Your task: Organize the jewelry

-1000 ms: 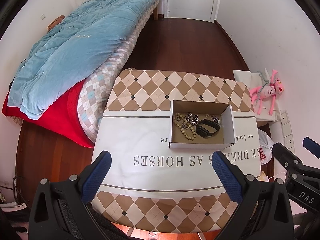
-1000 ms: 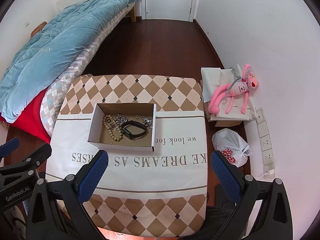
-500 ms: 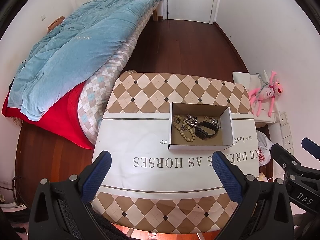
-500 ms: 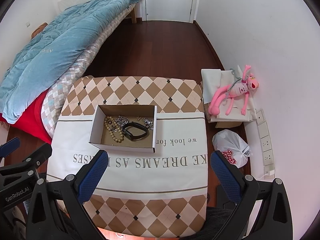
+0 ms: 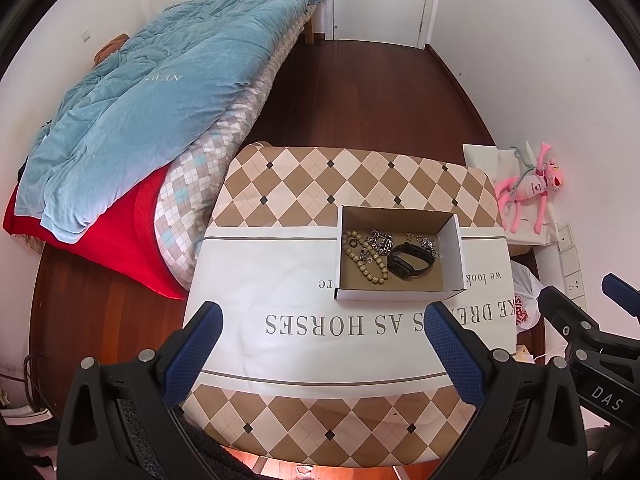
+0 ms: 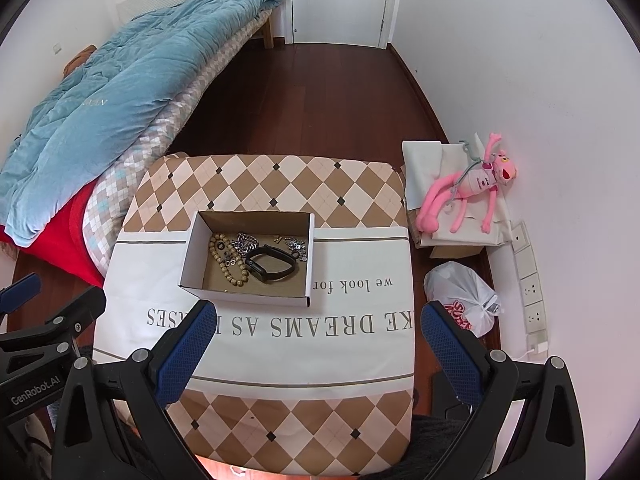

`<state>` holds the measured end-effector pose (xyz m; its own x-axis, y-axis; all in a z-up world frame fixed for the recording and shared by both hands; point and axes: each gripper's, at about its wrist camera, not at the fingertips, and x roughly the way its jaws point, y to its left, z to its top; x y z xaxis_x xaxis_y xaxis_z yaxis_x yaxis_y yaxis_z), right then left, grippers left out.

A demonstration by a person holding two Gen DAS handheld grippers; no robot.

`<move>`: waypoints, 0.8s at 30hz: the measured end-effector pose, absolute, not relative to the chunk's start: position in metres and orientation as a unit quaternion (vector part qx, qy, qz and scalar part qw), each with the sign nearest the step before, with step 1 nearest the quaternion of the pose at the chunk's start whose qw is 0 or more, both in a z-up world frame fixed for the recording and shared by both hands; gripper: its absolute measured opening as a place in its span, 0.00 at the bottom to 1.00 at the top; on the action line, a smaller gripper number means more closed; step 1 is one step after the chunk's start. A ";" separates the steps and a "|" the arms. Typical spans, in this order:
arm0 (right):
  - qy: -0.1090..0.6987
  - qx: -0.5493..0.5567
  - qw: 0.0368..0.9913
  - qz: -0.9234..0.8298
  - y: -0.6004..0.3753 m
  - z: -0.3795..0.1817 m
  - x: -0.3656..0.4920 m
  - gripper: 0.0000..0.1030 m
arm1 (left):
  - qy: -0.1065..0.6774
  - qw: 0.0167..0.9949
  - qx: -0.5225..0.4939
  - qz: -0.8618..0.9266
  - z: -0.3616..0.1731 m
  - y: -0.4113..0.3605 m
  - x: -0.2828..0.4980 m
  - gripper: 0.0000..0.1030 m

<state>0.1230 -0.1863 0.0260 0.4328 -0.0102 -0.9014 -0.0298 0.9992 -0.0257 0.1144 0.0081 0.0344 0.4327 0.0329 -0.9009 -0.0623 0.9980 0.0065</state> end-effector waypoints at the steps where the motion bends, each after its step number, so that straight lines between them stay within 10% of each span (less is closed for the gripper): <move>1: 0.532 -0.019 0.846 0.006 -0.186 0.026 0.123 1.00 | 0.532 0.846 -0.014 0.028 0.034 0.009 0.114 1.00; 24: 0.531 -0.023 0.847 0.004 -0.188 0.030 0.125 1.00 | 0.523 0.852 -0.017 0.023 0.034 0.011 0.110 1.00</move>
